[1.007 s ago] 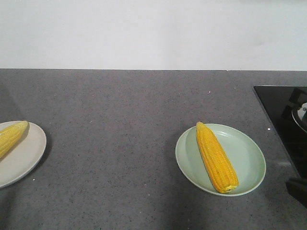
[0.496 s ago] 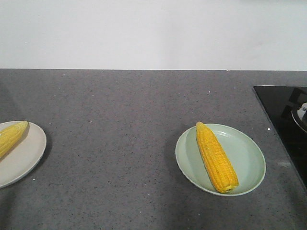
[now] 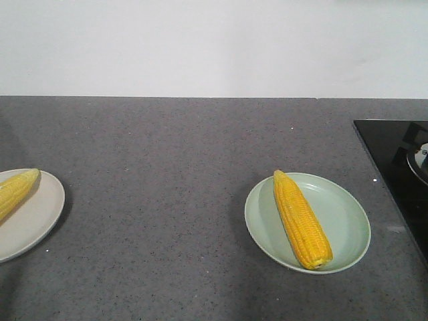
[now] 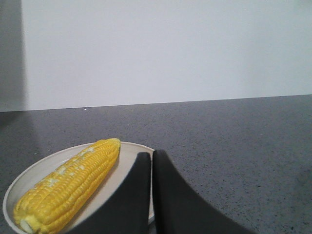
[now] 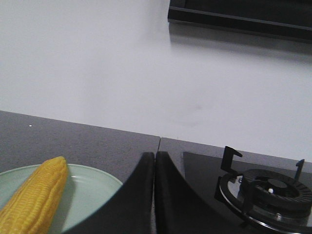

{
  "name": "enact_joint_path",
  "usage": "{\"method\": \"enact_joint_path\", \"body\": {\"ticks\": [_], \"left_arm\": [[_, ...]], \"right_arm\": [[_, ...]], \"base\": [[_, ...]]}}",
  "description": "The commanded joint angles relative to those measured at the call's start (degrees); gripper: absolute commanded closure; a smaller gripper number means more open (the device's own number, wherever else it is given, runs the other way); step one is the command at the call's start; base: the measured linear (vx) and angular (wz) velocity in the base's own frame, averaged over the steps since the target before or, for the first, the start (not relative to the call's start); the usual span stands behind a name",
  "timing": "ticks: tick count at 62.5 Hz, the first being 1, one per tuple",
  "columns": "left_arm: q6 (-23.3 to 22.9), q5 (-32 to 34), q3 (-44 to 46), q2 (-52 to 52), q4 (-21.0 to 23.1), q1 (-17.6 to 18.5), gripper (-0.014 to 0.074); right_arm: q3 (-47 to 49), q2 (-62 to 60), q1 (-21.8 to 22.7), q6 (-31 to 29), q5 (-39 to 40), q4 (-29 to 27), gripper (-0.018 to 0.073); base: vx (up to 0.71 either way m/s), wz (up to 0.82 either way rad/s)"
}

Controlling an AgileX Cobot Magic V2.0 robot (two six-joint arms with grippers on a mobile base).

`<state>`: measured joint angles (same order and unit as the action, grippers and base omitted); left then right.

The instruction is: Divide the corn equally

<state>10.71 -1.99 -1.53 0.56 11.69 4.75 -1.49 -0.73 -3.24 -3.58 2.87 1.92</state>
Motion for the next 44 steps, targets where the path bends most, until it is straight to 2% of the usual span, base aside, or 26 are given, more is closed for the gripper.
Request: {"method": "enact_joint_path", "body": {"ticks": [1, 9, 44], "left_arm": [[-0.7, 4.1, -0.2, 1.0, 0.1, -0.1, 0.0603], [-0.7, 4.1, -0.2, 1.0, 0.1, -0.1, 0.0603], [-0.7, 4.1, -0.2, 1.0, 0.1, -0.1, 0.0603]], "right_arm": [[-0.7, -0.2, 2.7, 2.5, 4.7, 1.4, 0.0564], [-0.7, -0.2, 5.3, 3.9, 4.6, 1.2, 0.0564], [-0.7, -0.2, 5.4, 5.2, 4.5, 1.2, 0.0564]], "base": [[0.00, 0.00], [0.00, 0.00], [0.00, 0.00]]}}
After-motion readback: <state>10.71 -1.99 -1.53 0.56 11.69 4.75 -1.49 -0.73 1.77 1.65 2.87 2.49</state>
